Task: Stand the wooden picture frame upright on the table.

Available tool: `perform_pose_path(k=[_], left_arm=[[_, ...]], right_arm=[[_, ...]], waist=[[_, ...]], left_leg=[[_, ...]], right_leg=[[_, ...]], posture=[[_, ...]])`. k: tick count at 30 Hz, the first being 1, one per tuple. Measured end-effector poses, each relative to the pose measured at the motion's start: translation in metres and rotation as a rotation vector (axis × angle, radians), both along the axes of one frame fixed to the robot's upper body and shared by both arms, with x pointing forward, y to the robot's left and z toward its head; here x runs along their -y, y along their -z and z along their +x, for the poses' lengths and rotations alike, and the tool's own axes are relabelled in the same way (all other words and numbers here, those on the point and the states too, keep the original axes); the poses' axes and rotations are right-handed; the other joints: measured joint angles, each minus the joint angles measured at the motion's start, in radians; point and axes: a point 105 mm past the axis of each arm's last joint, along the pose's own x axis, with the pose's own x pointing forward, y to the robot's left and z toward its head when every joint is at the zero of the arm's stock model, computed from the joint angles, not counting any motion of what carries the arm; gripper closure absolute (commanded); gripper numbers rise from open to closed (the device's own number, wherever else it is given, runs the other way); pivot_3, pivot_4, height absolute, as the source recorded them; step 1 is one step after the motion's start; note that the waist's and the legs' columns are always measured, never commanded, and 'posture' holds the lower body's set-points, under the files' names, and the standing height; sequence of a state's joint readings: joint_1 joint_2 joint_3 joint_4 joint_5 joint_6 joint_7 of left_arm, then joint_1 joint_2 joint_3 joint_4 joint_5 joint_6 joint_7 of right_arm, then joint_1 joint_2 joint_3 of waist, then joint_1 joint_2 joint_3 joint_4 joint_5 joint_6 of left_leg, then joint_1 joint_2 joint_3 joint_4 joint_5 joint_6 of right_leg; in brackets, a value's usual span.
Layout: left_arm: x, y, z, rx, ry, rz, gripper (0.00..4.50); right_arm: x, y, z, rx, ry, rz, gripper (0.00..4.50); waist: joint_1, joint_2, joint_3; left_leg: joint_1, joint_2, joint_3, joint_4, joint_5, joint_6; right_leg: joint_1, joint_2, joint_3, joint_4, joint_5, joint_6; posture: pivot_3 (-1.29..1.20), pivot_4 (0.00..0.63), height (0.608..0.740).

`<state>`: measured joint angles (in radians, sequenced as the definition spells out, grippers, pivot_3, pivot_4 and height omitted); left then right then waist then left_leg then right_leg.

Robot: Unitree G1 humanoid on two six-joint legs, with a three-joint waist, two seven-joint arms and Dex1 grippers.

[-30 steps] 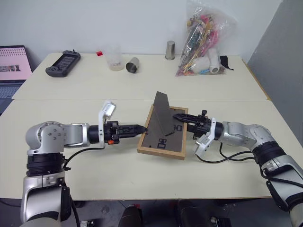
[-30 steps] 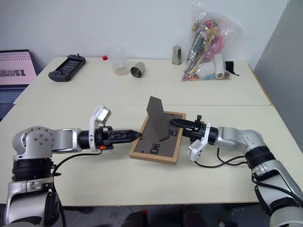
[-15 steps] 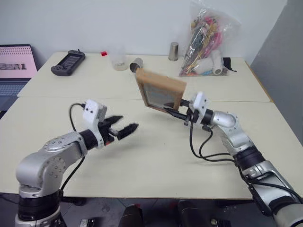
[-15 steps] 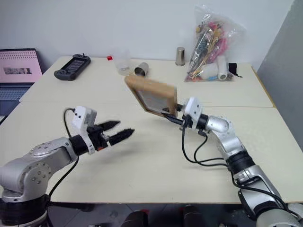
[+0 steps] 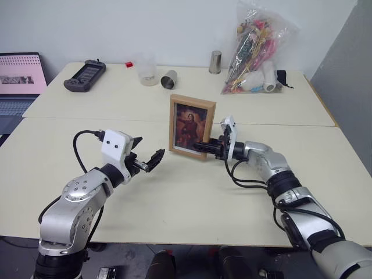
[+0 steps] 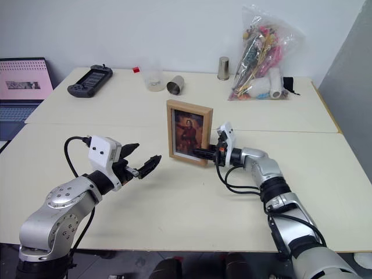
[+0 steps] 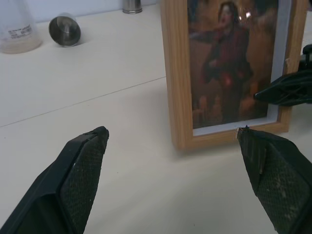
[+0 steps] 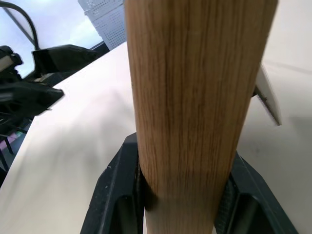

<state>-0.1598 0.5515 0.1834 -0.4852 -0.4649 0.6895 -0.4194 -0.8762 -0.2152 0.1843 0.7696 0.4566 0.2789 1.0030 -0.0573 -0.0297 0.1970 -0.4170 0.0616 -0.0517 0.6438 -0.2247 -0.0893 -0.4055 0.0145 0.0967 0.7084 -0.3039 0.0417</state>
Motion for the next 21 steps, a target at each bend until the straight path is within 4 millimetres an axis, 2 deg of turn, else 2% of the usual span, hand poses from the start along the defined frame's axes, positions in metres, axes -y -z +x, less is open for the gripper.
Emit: perform_pose_path(k=[11, 13, 14, 17, 21], left_arm=[[0.005, 0.006, 0.001, -0.016, 0.02, -0.001, 0.0], [0.002, 0.008, 0.004, -0.019, 0.011, 0.005, 0.0], [0.002, 0.01, 0.005, -0.026, 0.009, 0.005, 0.0], [0.004, 0.012, 0.004, -0.036, 0.025, 0.007, 0.0], [0.005, 0.012, 0.003, -0.043, 0.05, 0.014, 0.0]], right_arm=[[0.004, 0.012, -0.006, 0.066, 0.017, -0.005, 3.18], [0.003, 0.013, -0.007, 0.075, 0.019, -0.005, 2.46], [0.002, 0.014, -0.008, 0.07, 0.018, -0.007, 2.37], [0.007, 0.034, -0.013, 0.007, 0.029, -0.043, 1.66], [0.015, 0.034, -0.018, 0.015, 0.022, -0.053, 0.68]], waist=[[0.0, 0.0, 0.0], [0.0, 0.0, 0.0], [0.0, 0.0, 0.0], [0.0, 0.0, 0.0], [0.0, 0.0, 0.0]], left_leg=[[0.001, 0.0, -0.001, 0.0, 0.0, 0.0], [0.001, 0.0, 0.0, 0.0, 0.0, 0.0], [0.001, 0.0, 0.0, 0.0, 0.0, 0.0], [0.001, 0.0, -0.001, 0.0, 0.0, 0.0], [0.001, 0.0, -0.001, 0.0, 0.0, 0.0]], right_leg=[[0.0, 0.0, 0.0, 0.0, 0.0, 0.0], [0.001, 0.0, 0.0, 0.0, 0.0, 0.0], [0.001, 0.0, 0.0, 0.0, 0.0, 0.0], [0.001, 0.001, 0.0, 0.0, 0.0, 0.0], [0.001, 0.001, 0.0, 0.0, 0.0, 0.0]], posture=[[0.0, 0.15, 0.74], [0.0, 0.15, 0.74], [0.0, 0.15, 0.74], [0.0, 0.15, 0.74], [0.0, 0.15, 0.74]])
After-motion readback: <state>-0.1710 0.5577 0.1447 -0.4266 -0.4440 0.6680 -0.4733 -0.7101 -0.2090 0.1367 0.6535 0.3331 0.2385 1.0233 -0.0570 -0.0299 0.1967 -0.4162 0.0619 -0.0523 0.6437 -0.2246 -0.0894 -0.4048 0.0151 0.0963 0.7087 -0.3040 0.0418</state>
